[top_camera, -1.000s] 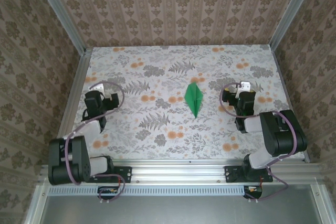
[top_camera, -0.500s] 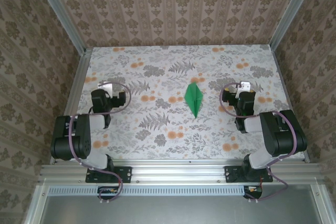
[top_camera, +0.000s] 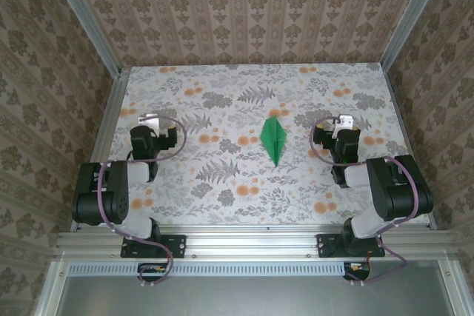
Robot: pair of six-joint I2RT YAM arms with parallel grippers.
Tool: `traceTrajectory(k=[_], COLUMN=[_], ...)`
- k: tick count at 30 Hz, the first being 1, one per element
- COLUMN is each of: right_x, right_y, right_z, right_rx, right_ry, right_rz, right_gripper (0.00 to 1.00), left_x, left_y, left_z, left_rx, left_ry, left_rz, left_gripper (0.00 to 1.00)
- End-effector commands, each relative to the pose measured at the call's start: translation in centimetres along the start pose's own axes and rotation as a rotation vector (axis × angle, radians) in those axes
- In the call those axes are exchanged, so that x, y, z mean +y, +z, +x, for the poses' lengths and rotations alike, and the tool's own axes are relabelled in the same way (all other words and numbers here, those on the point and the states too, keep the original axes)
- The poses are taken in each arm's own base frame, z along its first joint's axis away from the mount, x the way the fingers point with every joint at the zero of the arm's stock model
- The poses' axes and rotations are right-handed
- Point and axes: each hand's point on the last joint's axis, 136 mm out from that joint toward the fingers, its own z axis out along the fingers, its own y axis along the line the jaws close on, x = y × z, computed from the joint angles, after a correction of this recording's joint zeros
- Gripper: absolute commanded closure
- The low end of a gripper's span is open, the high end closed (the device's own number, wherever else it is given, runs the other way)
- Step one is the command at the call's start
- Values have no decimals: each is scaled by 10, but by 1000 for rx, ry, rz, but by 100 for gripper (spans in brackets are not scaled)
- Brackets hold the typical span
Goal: Fold a paper plane with a square sheet of paper (pick it up from the middle)
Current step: Reset both arms
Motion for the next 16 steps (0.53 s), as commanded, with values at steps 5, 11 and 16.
traceTrajectory(k=[5,11,16], right_x=[2,2,2], right_y=[2,2,2], right_z=[-18,-18,-18], right_rx=[-55,-56,-56], right_ry=[12,12,12], right_rz=[1,1,1], right_gripper=[0,0,0], left_x=[2,1,1], left_y=[0,0,0], left_z=[-5,-5,-5], left_rx=[-26,-23,-26], left_ry=[18,18,19], left_rz=[-7,-6,-4], left_gripper=[0,0,0])
